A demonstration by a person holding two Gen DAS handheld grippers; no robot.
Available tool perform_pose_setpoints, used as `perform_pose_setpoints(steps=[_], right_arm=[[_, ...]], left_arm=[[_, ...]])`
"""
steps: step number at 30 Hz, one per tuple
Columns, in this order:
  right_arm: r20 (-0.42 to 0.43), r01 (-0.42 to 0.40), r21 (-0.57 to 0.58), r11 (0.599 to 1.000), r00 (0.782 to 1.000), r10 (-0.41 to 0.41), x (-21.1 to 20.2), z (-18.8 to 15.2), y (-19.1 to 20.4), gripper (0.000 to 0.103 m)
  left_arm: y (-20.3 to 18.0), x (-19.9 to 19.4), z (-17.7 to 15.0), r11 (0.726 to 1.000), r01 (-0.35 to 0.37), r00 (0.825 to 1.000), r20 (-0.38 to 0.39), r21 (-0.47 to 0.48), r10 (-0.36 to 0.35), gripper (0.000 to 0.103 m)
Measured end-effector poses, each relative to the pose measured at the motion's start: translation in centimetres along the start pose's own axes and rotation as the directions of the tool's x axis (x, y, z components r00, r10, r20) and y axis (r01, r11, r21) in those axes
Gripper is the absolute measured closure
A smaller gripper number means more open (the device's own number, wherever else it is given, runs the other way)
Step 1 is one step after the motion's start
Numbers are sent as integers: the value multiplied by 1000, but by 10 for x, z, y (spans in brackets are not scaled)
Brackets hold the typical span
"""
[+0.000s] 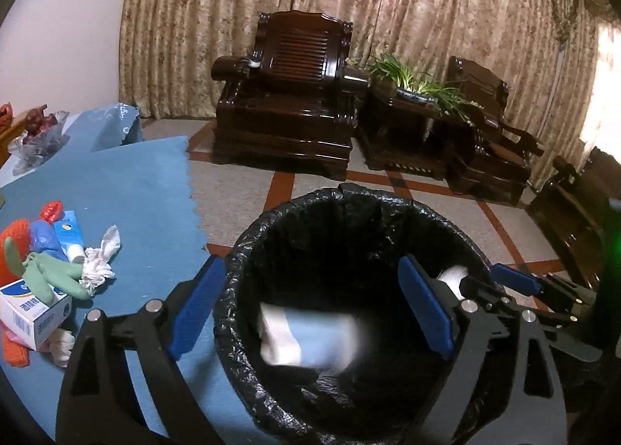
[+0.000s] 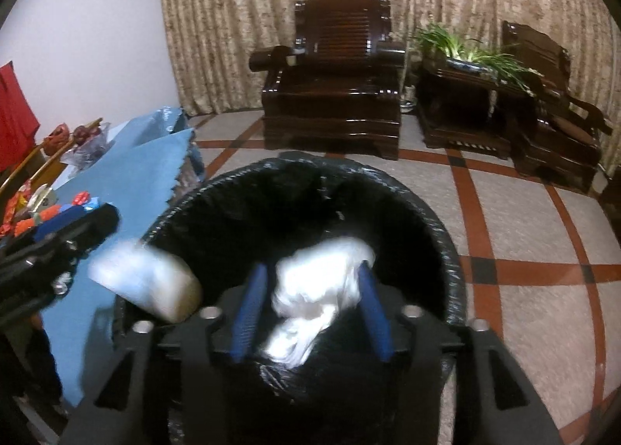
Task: Collect trash
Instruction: 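Carry cup and tissues over the bin and open both tools to drop them, then grasp the orange foam net with the left tool while the right tool approaches the box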
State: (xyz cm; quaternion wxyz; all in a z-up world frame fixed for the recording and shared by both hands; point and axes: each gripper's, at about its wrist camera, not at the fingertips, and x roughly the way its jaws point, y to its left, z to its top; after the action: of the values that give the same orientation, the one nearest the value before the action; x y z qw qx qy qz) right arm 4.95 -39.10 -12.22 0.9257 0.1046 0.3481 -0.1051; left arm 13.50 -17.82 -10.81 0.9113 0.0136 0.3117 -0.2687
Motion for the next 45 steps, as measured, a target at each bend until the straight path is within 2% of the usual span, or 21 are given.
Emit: perform_pose_setpoints(steps=[3,5,8,12,17,20,21,26,32,36,45], right_arm=[[6,12,1,1000,1000,-12,0,0,0,33],[23,19,-4,1000,1000,-19,-3,2,4,14],[49,5,-20,1000,999,-4,-8,5,12,6],[63,-48,-37,998,997,50,-12,10,34,6],[72,-142,-87,986,986,149,-12,16,75,6],[64,-196,-126,972,977,205,-9,18,105,6],[61,-209,-135,969,974,218,-8,18,112,6],[37,-287,-184,940,954,298,-2,14,160,6],[-1,-352,-238,905,932,362,5,10,212,6],[-20,-361,-270,893,929,370,12,6,235,6],[-39,-365,-278,888,928,369,29,10,263,6]], left_arm=[[10,-5,1,1000,-16,1000,3,-16,16,13],[21,-12,2,999,-34,999,11,-32,34,13],[36,-27,2,997,-68,997,32,-46,69,12],[59,-52,-1,990,-134,989,61,-51,137,10],[95,-88,-9,967,-238,966,80,-88,245,10],[122,-111,-14,943,-310,944,82,-119,321,10],[135,-121,-18,930,-343,931,82,-135,355,10],[174,-152,-25,882,-431,890,70,-192,450,10],[208,-169,-39,843,-488,859,45,-227,510,10],[229,-171,-47,819,-521,841,23,-242,541,10],[263,-145,-63,793,-547,829,-39,-268,558,10]])
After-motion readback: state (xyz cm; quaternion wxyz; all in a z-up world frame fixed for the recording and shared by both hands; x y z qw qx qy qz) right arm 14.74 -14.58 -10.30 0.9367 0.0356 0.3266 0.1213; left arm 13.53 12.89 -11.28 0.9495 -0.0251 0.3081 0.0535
